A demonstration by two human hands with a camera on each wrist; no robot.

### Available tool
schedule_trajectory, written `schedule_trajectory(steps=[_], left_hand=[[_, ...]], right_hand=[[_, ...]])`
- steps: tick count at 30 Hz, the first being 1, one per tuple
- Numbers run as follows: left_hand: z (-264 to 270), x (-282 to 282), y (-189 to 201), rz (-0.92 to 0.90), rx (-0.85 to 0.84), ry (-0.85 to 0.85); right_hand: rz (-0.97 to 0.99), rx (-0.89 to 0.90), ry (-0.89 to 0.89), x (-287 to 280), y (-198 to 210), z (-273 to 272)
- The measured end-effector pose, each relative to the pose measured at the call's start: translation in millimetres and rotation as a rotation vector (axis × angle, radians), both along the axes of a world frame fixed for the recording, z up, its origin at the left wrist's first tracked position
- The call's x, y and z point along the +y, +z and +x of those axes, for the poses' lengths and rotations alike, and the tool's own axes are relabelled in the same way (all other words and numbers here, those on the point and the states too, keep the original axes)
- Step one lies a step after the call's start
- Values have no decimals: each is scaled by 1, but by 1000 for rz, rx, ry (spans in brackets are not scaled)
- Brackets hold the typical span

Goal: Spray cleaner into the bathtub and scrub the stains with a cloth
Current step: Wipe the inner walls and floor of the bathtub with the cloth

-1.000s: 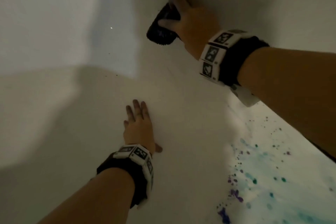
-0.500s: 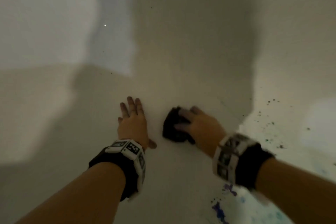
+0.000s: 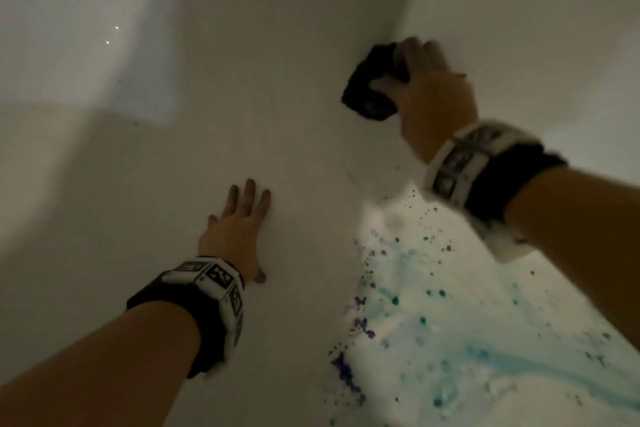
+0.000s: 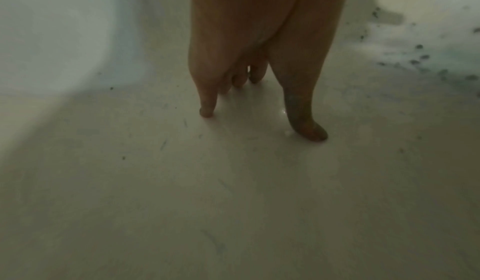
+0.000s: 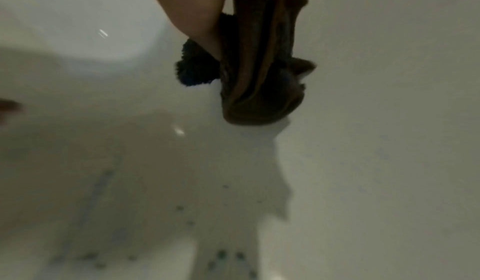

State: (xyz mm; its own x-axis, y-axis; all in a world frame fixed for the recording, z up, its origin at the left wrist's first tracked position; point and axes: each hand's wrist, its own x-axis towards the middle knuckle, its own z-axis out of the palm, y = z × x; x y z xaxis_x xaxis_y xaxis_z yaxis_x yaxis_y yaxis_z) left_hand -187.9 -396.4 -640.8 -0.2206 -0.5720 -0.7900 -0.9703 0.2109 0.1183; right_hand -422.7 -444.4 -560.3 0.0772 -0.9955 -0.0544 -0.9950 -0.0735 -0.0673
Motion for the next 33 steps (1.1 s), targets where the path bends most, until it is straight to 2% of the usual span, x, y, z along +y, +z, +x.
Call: schedule_trajectory(steps=[3, 5, 7, 9, 12, 14, 15, 17, 20, 23, 25, 27, 28, 30, 33], left_hand=[[-1, -1, 1, -10, 5, -12], [-3, -1, 1, -11, -1, -8], [-3, 0, 0, -6, 1, -5], [-3, -1, 1, -15, 0, -7], [-4, -1, 1, -15, -6, 5], [-4, 1, 1, -12, -5, 7], [-3, 1, 2, -10, -6, 13], [-4, 1, 3, -13, -6, 9], [-5, -1, 5, -13, 3, 17], [-5, -2, 3, -10, 5, 14], [-5, -1, 0, -13, 8, 13], [-5, -2, -1, -26, -5, 0], [-6, -2, 0, -26, -14, -1], [-6, -2, -2, -19, -19, 4], [-6, -1, -1, -20, -19, 4]], right_hand=[[148, -43, -118, -26, -18, -18], [316, 32, -37, 2, -50, -3], [384, 9, 61, 39, -72, 11], [444, -38, 134, 70, -73, 21], [676, -15, 368, 113, -66, 38], [767, -49, 405, 129, -57, 40], [732, -67, 425, 132, -56, 37], [501, -78, 364, 129, -44, 26], [176, -226, 8, 103, -23, -3], [-39, -134, -197, 61, -21, -48], [5, -138, -327, 40, -22, -70], [146, 23, -279, 35, -31, -70], [215, 44, -265, 38, -38, -65], [322, 18, -305, 53, -55, -55], [263, -95, -247, 85, -77, -36]])
